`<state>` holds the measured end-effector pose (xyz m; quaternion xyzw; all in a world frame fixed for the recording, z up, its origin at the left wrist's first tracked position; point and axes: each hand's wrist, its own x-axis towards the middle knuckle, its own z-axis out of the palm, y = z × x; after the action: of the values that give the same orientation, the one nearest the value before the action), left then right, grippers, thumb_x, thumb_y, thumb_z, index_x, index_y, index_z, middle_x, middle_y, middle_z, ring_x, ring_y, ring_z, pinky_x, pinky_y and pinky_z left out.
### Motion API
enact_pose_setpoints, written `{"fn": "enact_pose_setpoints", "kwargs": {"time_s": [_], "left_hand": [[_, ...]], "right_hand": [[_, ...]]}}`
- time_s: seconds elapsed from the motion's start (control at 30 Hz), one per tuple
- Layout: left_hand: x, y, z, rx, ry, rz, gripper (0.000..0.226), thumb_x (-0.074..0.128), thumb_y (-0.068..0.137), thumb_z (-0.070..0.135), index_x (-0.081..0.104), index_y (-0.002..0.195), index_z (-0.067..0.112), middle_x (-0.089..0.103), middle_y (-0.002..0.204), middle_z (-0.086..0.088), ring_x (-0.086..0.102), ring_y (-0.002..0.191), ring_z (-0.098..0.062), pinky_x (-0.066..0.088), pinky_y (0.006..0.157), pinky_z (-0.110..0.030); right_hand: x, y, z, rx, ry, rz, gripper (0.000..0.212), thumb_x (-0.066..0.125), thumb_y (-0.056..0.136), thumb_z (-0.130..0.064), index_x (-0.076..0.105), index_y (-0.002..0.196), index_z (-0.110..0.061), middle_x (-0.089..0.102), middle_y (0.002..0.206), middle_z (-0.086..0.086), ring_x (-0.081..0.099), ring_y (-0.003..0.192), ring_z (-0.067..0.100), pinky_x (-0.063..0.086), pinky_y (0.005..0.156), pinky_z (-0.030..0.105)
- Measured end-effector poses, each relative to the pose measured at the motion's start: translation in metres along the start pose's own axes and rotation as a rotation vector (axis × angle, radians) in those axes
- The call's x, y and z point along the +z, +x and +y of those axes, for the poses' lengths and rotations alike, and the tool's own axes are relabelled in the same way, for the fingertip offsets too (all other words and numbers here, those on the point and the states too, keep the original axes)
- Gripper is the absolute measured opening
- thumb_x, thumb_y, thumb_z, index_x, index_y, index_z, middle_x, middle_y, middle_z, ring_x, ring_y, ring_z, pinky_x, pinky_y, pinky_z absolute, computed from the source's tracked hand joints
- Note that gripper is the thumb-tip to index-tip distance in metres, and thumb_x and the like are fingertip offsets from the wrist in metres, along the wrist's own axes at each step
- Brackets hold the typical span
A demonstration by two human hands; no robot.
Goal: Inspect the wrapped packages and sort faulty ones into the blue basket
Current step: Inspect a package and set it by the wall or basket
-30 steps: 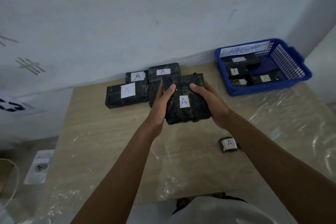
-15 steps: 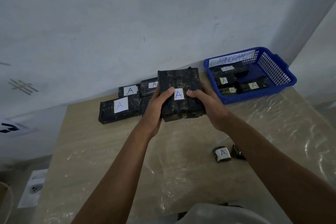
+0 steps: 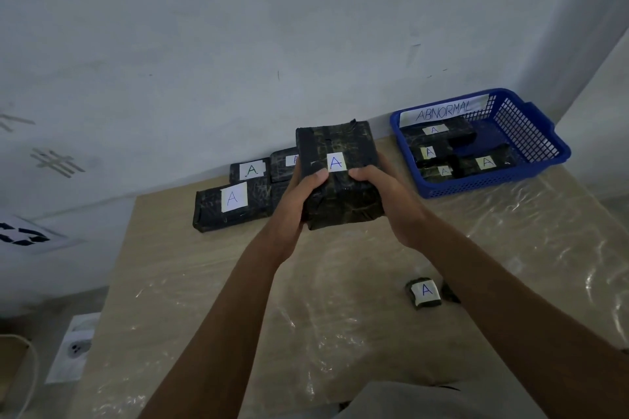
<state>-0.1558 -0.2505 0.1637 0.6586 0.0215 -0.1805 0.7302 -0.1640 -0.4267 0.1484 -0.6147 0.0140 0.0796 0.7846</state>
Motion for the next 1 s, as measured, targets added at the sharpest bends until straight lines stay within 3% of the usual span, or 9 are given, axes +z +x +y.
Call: {"fn": "enact_pose_setpoints", "kwargs": {"time_s": [0.17, 0.27, 0.33, 0.4, 0.5, 0.6, 0.67, 0.83, 1.0], "left_hand": [[-0.001, -0.002, 0.005, -0.021, 0.003, 0.039, 0.044, 0.056, 0.087, 0.037, 0.064, 0.129, 0.024, 0.076, 0.117, -0.005, 0.07, 0.108, -0.025, 0.058, 0.089, -0.041], [-0.004, -0.003, 0.017, -0.079, -0.056, 0.041, 0.046, 0.052, 0.09, 0.041, 0.069, 0.127, 0.019, 0.075, 0.121, -0.009, 0.068, 0.111, -0.027, 0.051, 0.1, -0.047], [-0.003, -0.005, 0.026, -0.094, -0.099, -0.005, 0.053, 0.049, 0.096, 0.048, 0.065, 0.136, 0.017, 0.071, 0.13, -0.011, 0.065, 0.122, -0.028, 0.048, 0.109, -0.049], [-0.001, -0.006, 0.03, -0.061, -0.06, -0.071, 0.065, 0.045, 0.095, 0.067, 0.063, 0.14, 0.023, 0.069, 0.136, -0.006, 0.063, 0.129, -0.024, 0.045, 0.112, -0.049], [0.001, -0.008, 0.028, 0.069, 0.057, -0.131, 0.083, 0.044, 0.084, 0.081, 0.054, 0.146, 0.029, 0.065, 0.142, 0.002, 0.061, 0.132, -0.015, 0.047, 0.113, -0.043], [-0.002, -0.003, 0.02, 0.134, 0.1, -0.067, 0.105, 0.074, 0.077, 0.07, 0.029, 0.161, 0.027, 0.057, 0.15, 0.0, 0.057, 0.135, -0.016, 0.048, 0.113, -0.041], [-0.004, 0.0, 0.015, 0.158, 0.122, -0.021, 0.098, 0.077, 0.081, 0.052, 0.029, 0.161, 0.025, 0.058, 0.149, -0.001, 0.059, 0.134, -0.017, 0.048, 0.113, -0.043], [-0.002, 0.001, 0.017, 0.184, 0.032, 0.062, 0.058, 0.075, 0.09, 0.037, 0.059, 0.141, 0.016, 0.071, 0.131, -0.007, 0.068, 0.121, -0.022, 0.054, 0.101, -0.039], [-0.011, 0.003, 0.012, 0.137, 0.068, -0.027, 0.066, 0.071, 0.088, 0.04, 0.053, 0.148, 0.02, 0.066, 0.139, -0.004, 0.062, 0.13, -0.022, 0.047, 0.111, -0.042]], "right_hand": [[0.003, -0.002, -0.007, 0.005, -0.079, -0.079, 0.047, 0.062, 0.099, -0.041, 0.049, 0.143, -0.035, 0.067, 0.126, -0.006, 0.073, 0.096, 0.001, 0.059, 0.071, 0.018], [0.005, -0.006, -0.007, -0.13, -0.217, -0.094, 0.063, 0.072, 0.09, -0.051, 0.04, 0.144, -0.048, 0.058, 0.137, -0.011, 0.065, 0.117, 0.001, 0.058, 0.092, 0.026], [0.002, -0.008, -0.004, -0.239, -0.287, -0.06, 0.078, 0.077, 0.086, -0.044, 0.03, 0.148, -0.053, 0.049, 0.146, -0.015, 0.053, 0.133, 0.002, 0.053, 0.105, 0.031], [0.002, -0.009, -0.004, -0.285, -0.236, -0.053, 0.087, 0.074, 0.089, -0.03, 0.023, 0.158, -0.04, 0.047, 0.149, -0.014, 0.052, 0.135, 0.001, 0.052, 0.103, 0.025], [0.004, -0.007, -0.009, -0.274, -0.128, -0.005, 0.074, 0.072, 0.094, -0.028, 0.032, 0.157, -0.028, 0.057, 0.141, -0.012, 0.06, 0.127, 0.002, 0.055, 0.097, 0.024], [0.008, -0.006, -0.016, -0.232, -0.063, 0.014, 0.055, 0.066, 0.095, -0.028, 0.047, 0.146, -0.028, 0.066, 0.13, -0.012, 0.066, 0.12, 0.004, 0.057, 0.098, 0.028], [0.008, -0.004, -0.019, -0.222, -0.061, 0.002, 0.05, 0.067, 0.093, -0.032, 0.052, 0.141, -0.031, 0.069, 0.127, -0.013, 0.067, 0.119, 0.006, 0.057, 0.099, 0.031], [0.005, 0.001, -0.016, -0.157, -0.118, -0.038, 0.07, 0.077, 0.091, -0.034, 0.044, 0.153, -0.029, 0.063, 0.139, -0.007, 0.063, 0.126, 0.009, 0.055, 0.103, 0.034], [0.006, 0.005, -0.013, -0.145, -0.03, 0.032, 0.04, 0.074, 0.095, -0.027, 0.062, 0.132, -0.037, 0.071, 0.129, -0.007, 0.068, 0.12, 0.012, 0.055, 0.106, 0.043]]}}
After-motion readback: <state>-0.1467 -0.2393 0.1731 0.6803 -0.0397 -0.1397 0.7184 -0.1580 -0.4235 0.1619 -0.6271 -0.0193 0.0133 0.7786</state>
